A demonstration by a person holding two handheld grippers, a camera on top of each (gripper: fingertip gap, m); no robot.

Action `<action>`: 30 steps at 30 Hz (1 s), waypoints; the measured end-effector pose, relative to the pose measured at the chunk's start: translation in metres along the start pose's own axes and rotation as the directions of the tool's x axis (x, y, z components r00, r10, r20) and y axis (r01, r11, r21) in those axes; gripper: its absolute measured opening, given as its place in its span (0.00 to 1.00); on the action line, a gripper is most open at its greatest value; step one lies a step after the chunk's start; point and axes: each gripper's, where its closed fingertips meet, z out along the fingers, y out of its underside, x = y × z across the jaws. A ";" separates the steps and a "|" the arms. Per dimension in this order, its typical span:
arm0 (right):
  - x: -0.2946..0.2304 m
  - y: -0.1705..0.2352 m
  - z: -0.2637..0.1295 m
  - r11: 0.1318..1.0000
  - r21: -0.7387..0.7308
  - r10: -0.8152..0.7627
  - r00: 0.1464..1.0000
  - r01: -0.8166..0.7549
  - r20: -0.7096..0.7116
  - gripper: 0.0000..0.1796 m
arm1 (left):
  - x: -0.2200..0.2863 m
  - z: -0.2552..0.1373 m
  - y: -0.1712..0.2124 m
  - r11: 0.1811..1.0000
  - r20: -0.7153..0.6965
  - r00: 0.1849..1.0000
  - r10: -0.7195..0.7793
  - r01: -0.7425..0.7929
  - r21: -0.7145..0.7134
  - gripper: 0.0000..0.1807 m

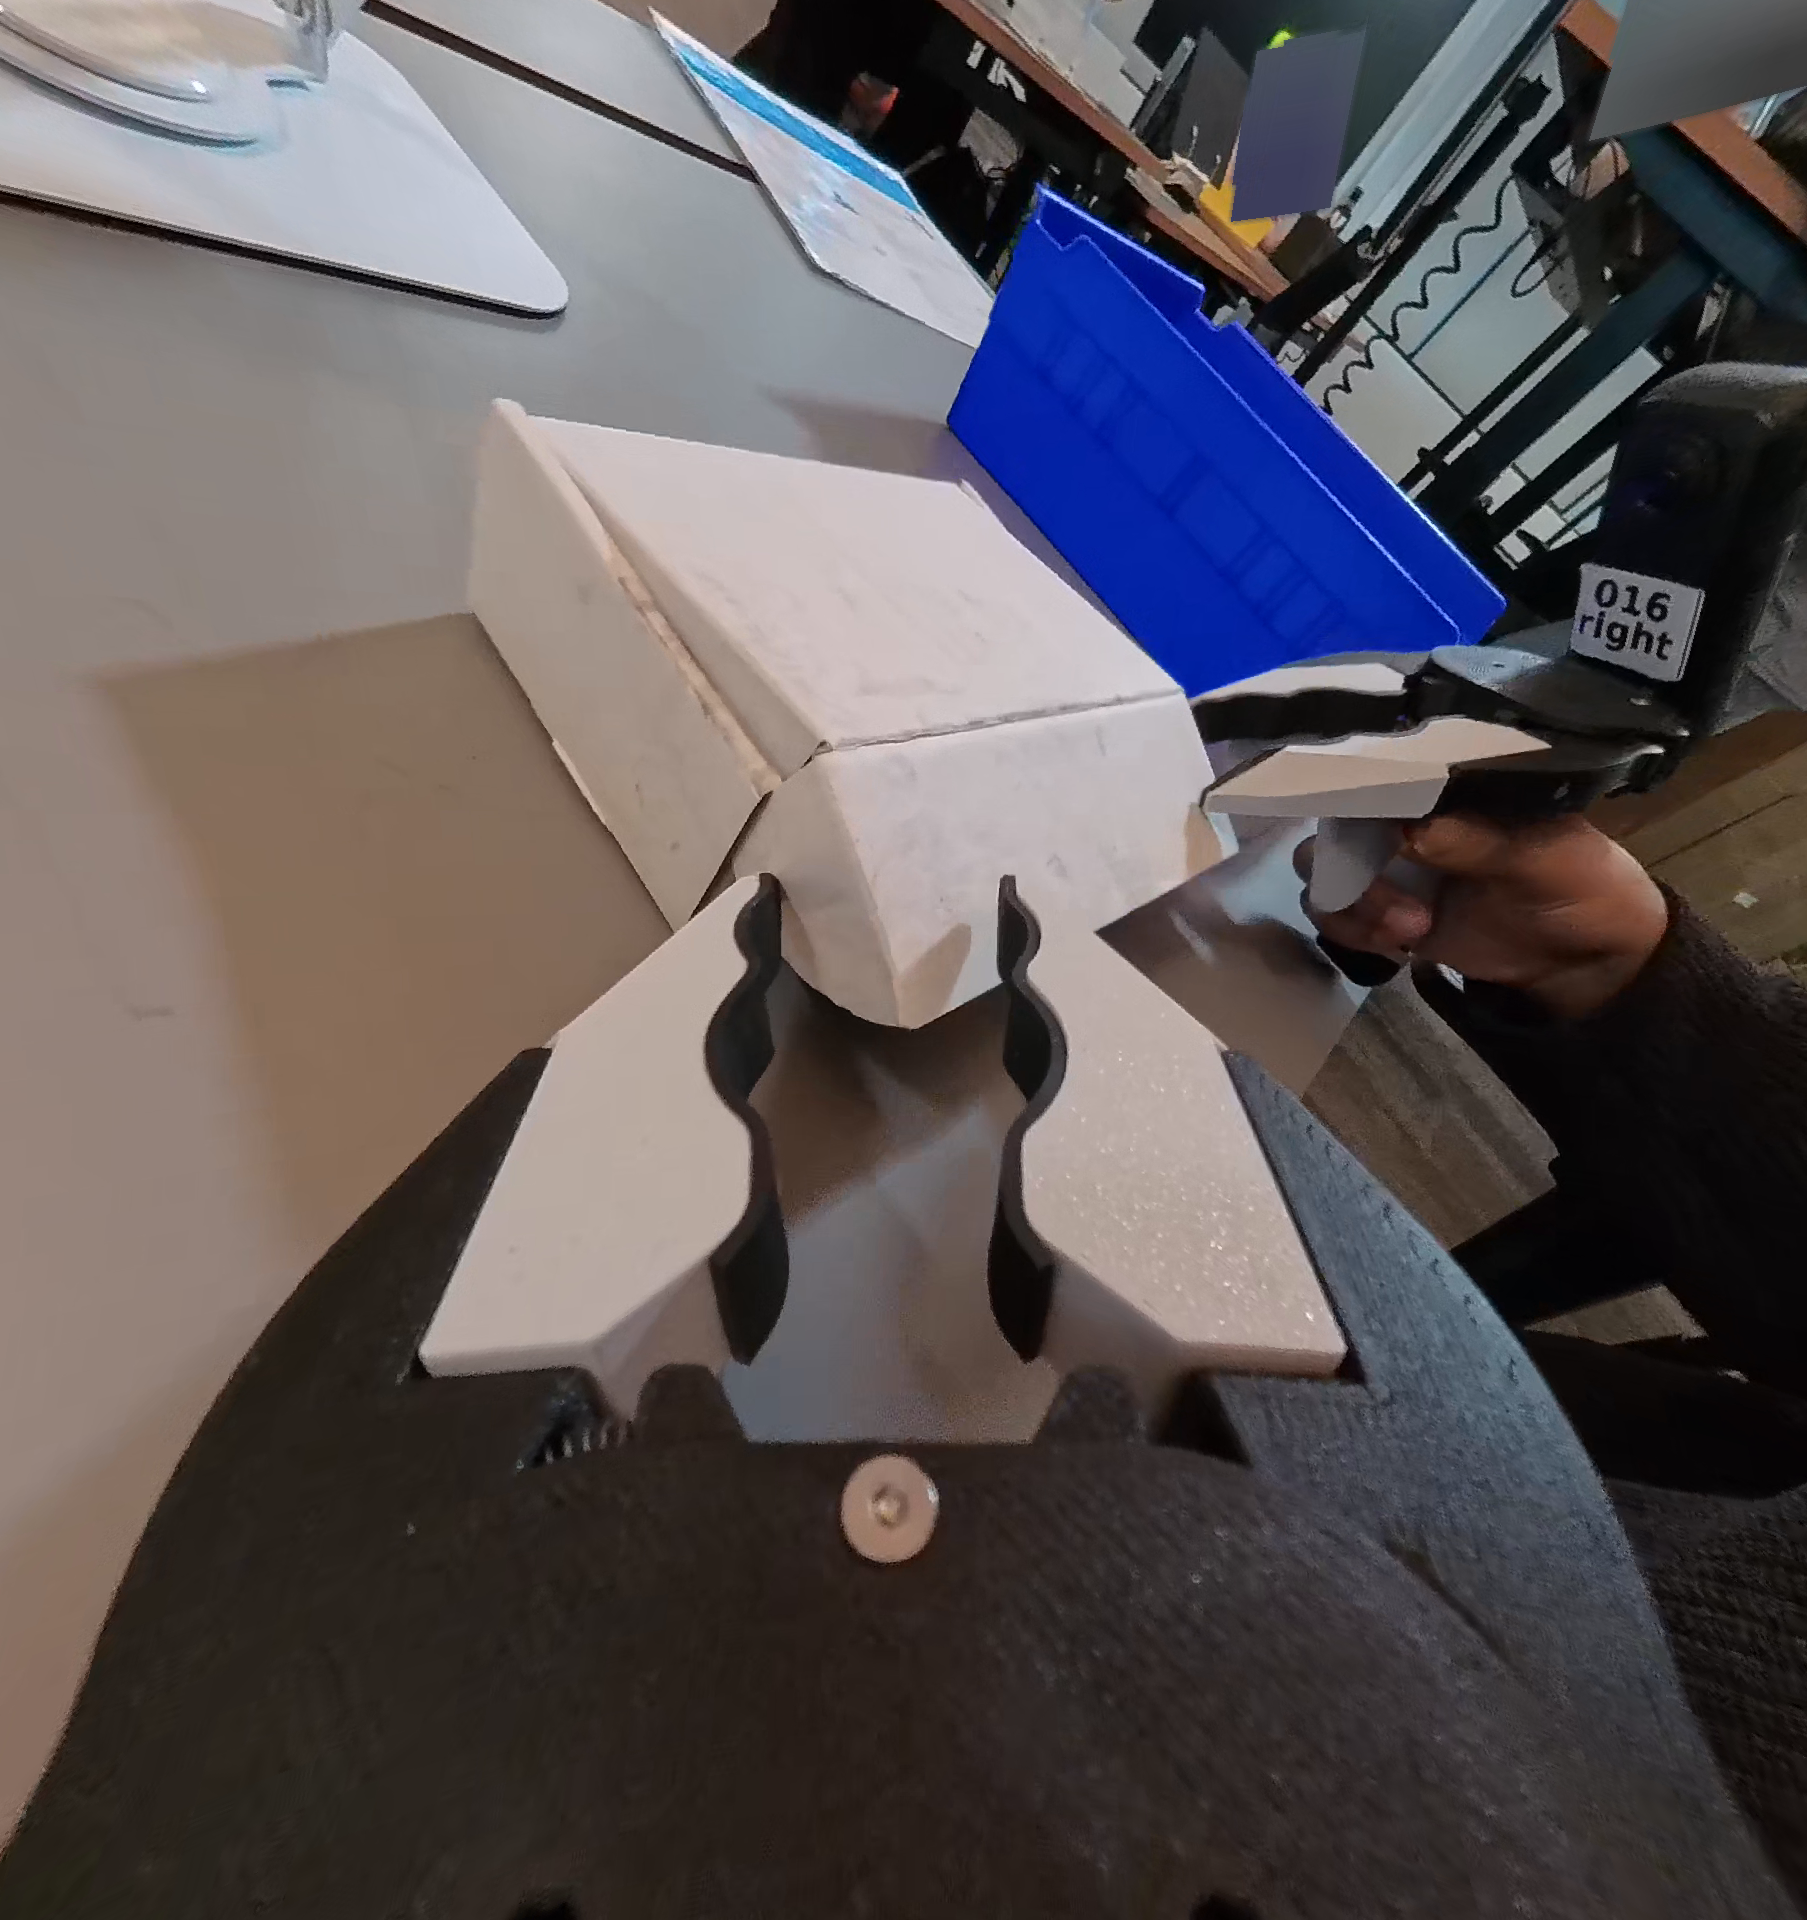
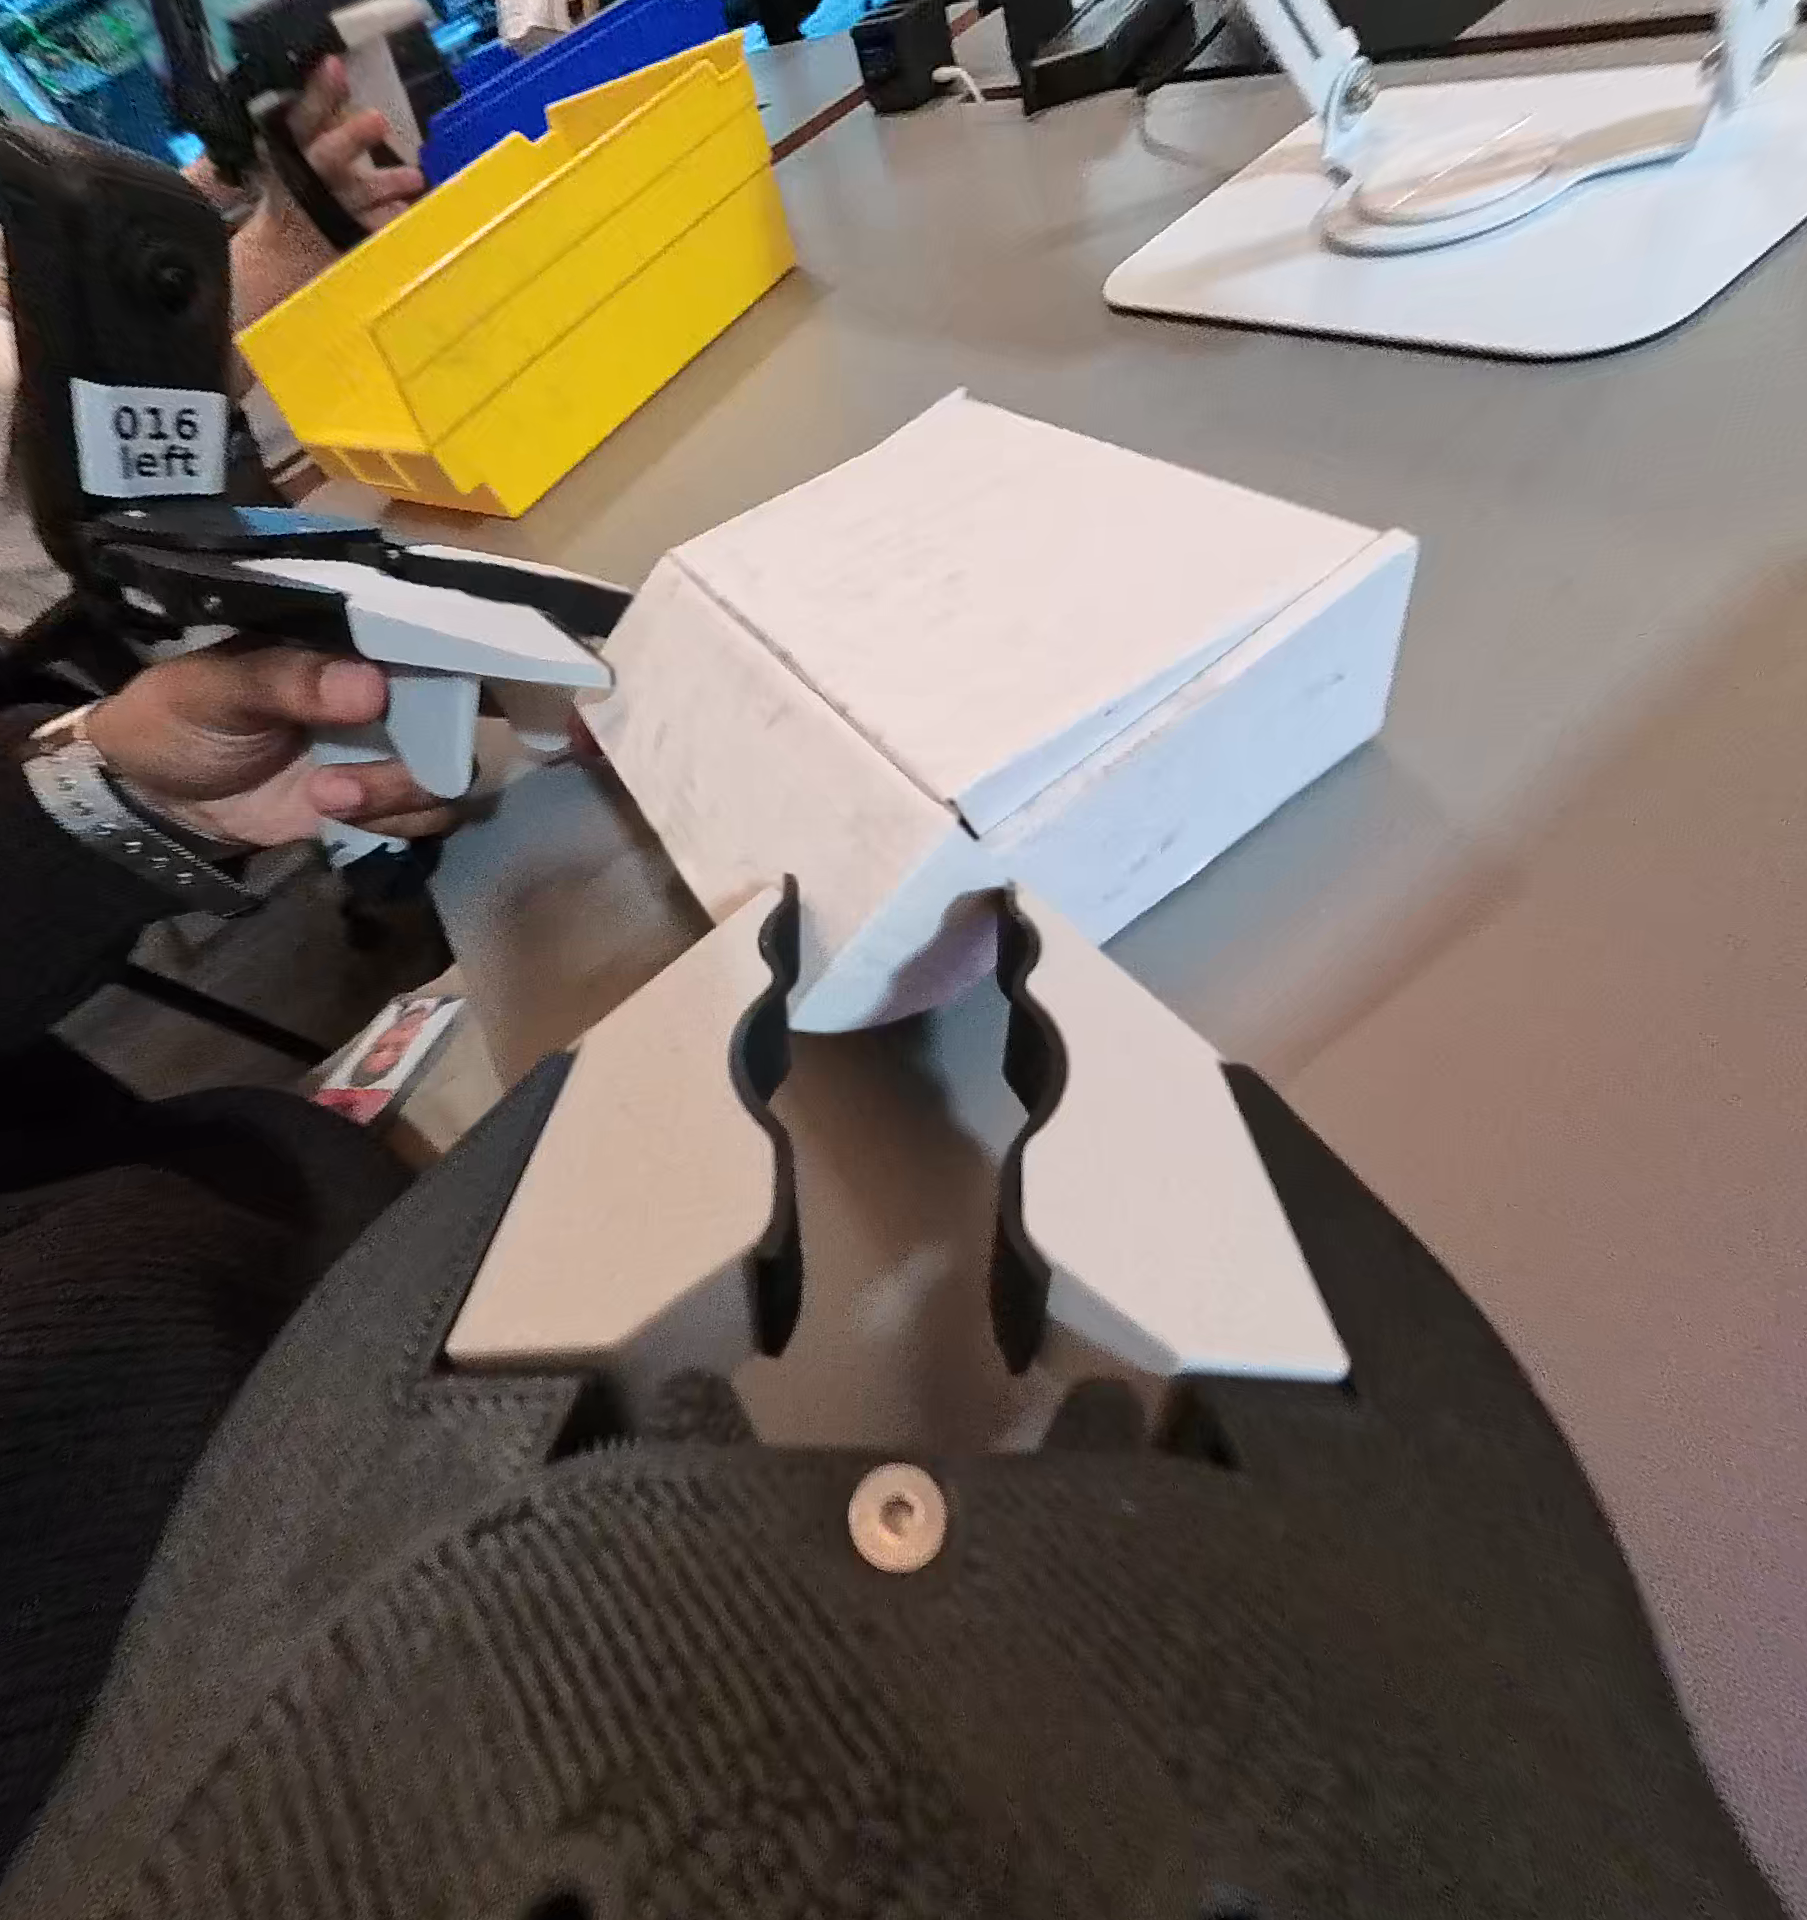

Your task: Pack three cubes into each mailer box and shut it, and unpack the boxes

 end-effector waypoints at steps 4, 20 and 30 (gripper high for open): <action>-0.009 0.003 0.000 0.999 -0.021 0.031 0.998 -0.030 0.052 0.19 | -0.004 -0.003 -0.002 1.000 0.004 1.000 -0.005 0.005 0.005 0.23; -0.049 0.010 0.014 0.999 -0.045 0.023 0.977 -0.014 0.211 0.21 | 0.025 -0.014 -0.027 0.936 0.218 0.920 0.326 -0.347 0.067 0.52; -0.069 0.012 0.021 0.981 -0.050 -0.173 0.962 0.187 0.210 0.24 | 0.033 -0.018 -0.007 0.964 0.299 0.928 0.222 -0.255 0.075 0.45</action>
